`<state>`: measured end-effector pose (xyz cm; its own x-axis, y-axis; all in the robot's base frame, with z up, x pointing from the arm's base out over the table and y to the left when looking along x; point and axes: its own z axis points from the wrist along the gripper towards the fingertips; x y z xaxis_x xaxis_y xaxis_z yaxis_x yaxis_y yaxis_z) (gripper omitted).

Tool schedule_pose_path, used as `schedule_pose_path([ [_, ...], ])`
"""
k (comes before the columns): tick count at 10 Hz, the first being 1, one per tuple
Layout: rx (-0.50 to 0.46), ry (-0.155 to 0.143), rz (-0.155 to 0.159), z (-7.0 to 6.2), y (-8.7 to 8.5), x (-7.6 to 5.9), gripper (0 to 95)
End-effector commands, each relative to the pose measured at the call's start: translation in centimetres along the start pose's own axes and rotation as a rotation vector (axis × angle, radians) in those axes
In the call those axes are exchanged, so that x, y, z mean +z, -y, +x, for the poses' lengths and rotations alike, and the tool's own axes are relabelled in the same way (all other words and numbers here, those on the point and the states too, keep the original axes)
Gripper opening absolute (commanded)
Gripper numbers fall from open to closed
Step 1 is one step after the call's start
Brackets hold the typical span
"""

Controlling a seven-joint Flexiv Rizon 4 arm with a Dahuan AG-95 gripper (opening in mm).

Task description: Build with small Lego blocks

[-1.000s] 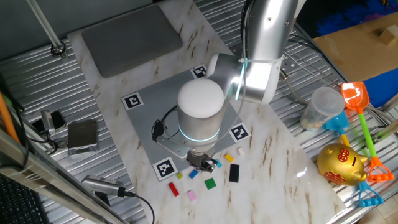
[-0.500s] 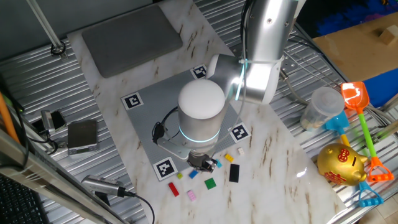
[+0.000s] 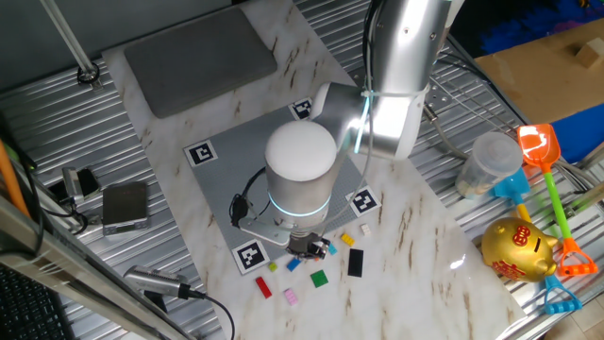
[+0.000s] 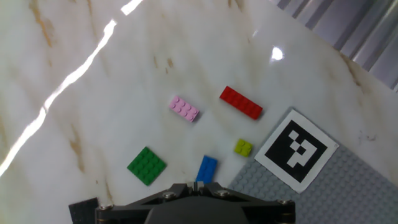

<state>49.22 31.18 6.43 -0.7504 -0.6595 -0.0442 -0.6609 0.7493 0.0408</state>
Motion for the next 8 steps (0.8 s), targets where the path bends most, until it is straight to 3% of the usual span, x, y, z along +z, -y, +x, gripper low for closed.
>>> schedule_pose_path([
  [1,-0.015,0.006,-0.003,0.1,0.0,0.0,0.0],
  [3,-0.061,0.019,-0.020,0.1,0.0,0.0,0.0],
  [5,-0.086,-0.001,-0.028,0.2,-0.5,-0.6,0.0],
  [8,-0.092,-0.040,-0.038,-0.3,-3.1,-1.2,0.0],
])
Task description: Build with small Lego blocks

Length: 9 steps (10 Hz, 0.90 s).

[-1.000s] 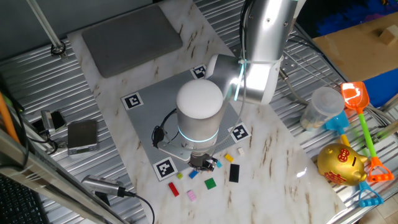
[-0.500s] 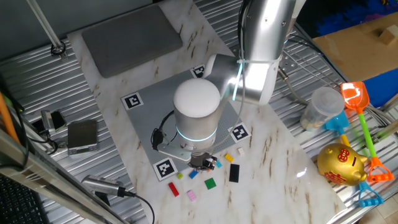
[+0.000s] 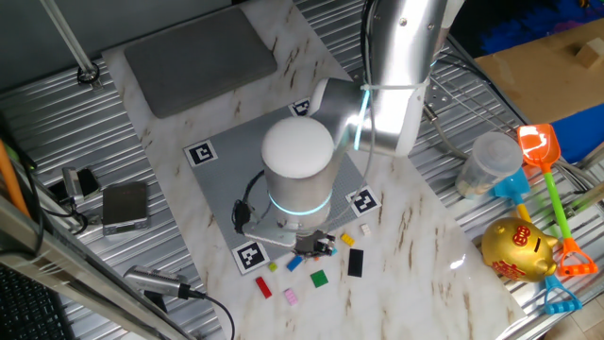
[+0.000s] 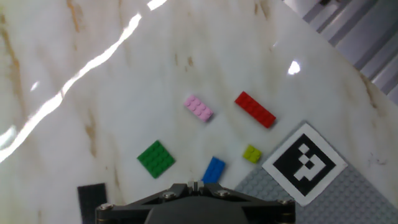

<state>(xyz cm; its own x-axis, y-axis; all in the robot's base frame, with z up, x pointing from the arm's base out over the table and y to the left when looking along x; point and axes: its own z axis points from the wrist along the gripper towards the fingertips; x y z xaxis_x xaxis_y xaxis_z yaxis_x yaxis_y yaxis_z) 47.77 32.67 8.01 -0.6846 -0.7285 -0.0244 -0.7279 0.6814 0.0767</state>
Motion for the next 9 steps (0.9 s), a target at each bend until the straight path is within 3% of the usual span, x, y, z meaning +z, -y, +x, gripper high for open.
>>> schedule_pose_path([
  [1,0.003,-0.017,0.002,-0.6,-1.2,0.4,0.0],
  [4,0.000,-0.031,-0.016,-1.2,-4.6,1.9,0.0],
  [9,0.008,-0.032,-0.011,-1.4,-7.3,3.6,0.0],
])
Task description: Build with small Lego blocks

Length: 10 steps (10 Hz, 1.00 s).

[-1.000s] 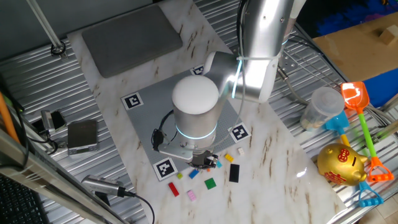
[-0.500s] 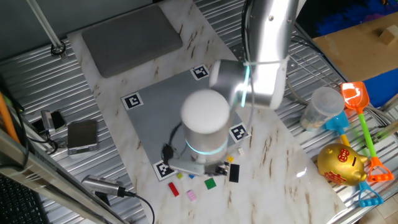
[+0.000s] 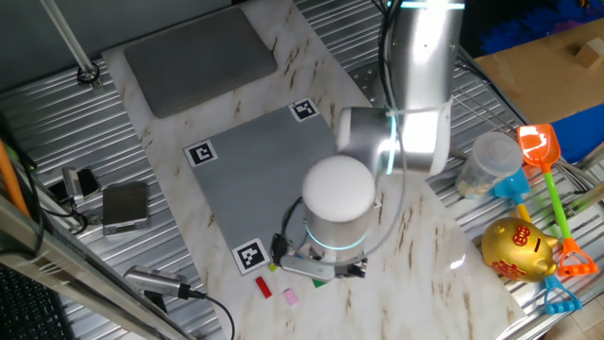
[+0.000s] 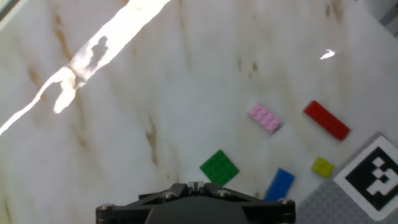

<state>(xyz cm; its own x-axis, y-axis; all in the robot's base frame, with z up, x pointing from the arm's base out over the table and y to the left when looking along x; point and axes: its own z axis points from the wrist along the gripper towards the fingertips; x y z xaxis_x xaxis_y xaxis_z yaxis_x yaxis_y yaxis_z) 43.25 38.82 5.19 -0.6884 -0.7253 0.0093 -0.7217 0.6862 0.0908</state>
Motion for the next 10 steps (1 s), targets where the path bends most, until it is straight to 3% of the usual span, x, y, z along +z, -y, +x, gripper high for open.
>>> schedule_pose_path([
  [1,0.003,0.000,0.004,-0.29,-0.47,0.38,0.0],
  [3,0.009,-0.003,0.008,-0.59,-1.25,0.86,0.0],
  [10,-0.017,-0.020,0.024,-0.66,-1.23,0.83,0.0],
])
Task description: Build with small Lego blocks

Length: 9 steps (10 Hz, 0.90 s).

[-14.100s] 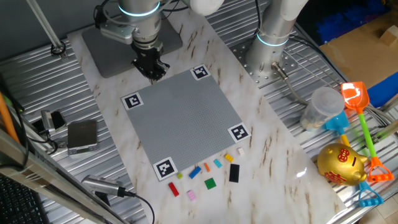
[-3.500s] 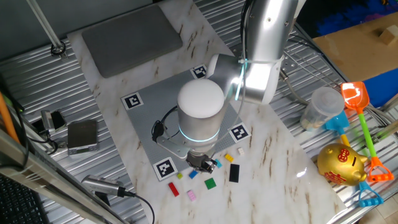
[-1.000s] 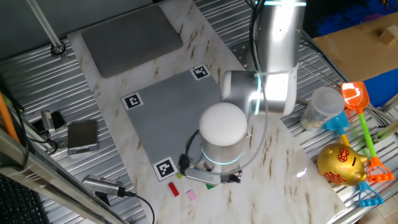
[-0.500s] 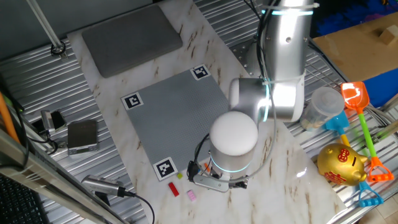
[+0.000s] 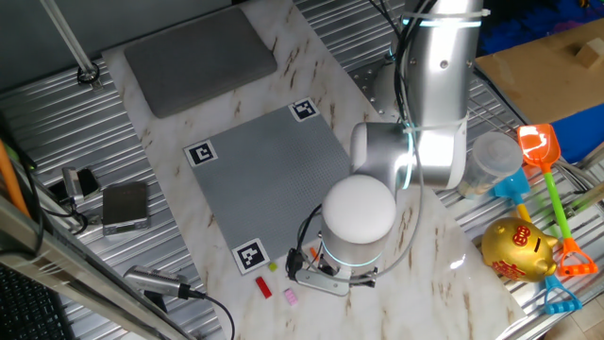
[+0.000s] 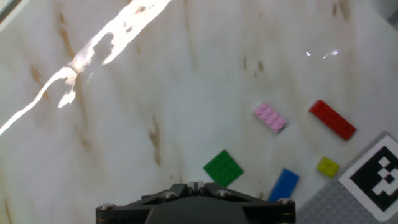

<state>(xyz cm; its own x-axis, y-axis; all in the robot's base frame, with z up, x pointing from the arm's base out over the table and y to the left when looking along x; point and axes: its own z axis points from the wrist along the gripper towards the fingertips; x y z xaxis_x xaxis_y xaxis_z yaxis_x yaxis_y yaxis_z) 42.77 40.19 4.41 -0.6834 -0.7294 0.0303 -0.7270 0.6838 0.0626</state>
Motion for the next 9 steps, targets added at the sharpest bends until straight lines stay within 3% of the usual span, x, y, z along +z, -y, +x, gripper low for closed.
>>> schedule_pose_path([
  [1,-0.034,-0.004,-0.003,0.01,-0.01,-0.05,0.0],
  [9,-0.028,0.006,0.008,0.01,-0.01,-0.05,0.0],
])
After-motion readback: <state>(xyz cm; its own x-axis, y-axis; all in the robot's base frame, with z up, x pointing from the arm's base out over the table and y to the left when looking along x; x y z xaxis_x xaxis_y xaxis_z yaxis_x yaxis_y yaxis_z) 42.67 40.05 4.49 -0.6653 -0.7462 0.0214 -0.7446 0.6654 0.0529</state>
